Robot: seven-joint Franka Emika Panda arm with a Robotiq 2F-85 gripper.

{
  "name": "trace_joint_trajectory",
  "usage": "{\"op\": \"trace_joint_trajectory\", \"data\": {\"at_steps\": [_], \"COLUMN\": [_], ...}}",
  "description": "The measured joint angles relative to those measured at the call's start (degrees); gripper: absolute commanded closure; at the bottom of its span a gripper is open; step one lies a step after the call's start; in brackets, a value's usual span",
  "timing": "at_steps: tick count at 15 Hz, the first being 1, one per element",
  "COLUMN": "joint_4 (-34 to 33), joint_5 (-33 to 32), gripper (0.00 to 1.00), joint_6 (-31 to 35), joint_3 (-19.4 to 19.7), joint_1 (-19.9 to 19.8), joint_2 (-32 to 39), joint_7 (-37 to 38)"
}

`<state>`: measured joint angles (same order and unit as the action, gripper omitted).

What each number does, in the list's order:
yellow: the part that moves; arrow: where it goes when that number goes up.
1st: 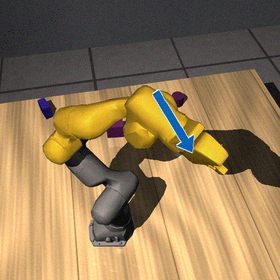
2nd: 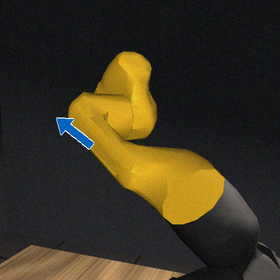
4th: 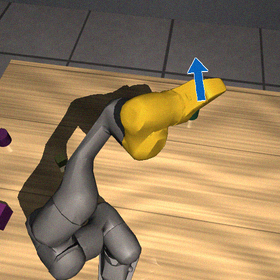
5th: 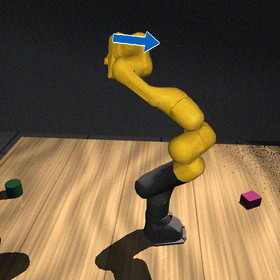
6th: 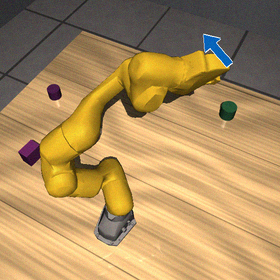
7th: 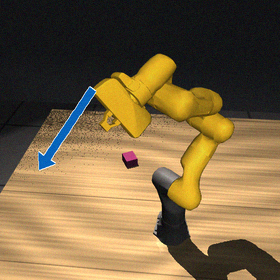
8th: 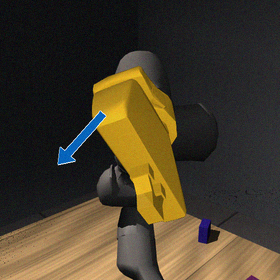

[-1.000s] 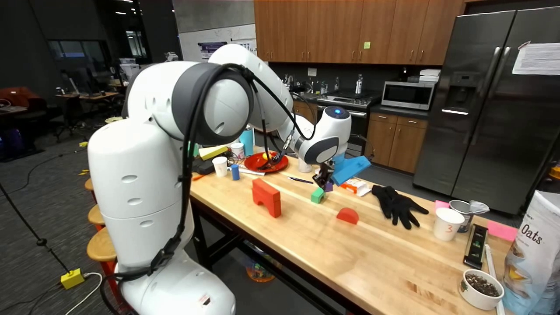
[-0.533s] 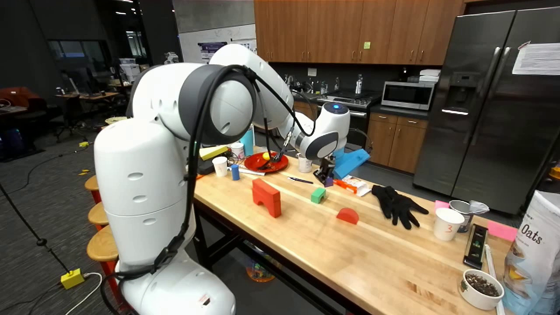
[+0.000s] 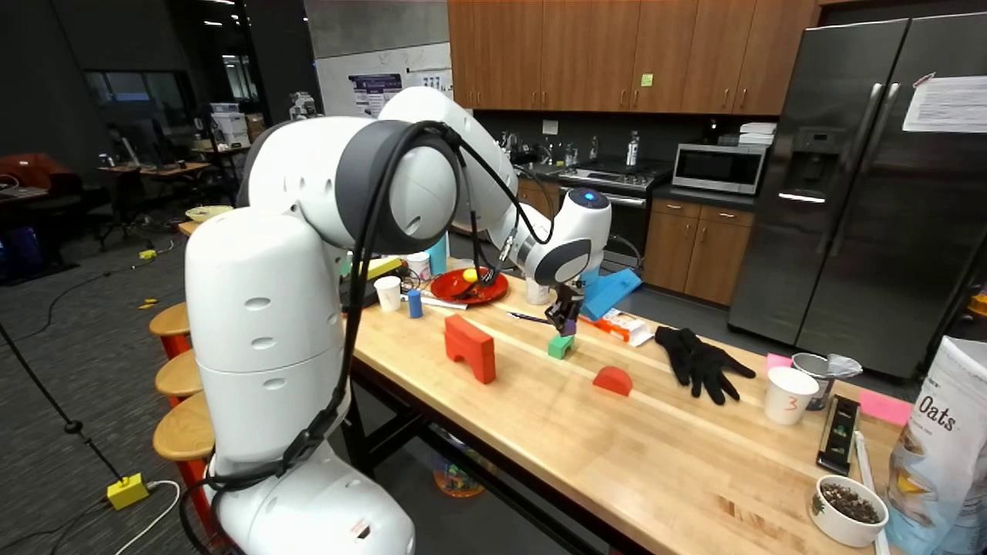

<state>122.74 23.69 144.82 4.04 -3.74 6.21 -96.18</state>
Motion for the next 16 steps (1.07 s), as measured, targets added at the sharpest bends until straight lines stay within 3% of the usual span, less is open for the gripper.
{"op": "trace_joint_trajectory", "data": {"at_steps": [16], "joint_4": [-7.0], "joint_5": [-5.56], "gripper": [0.84], "joint_6": [-2.39], "joint_3": [-1.68], "joint_1": [-1.32], "joint_2": [7.33], "joint_7": [-0.2]}}
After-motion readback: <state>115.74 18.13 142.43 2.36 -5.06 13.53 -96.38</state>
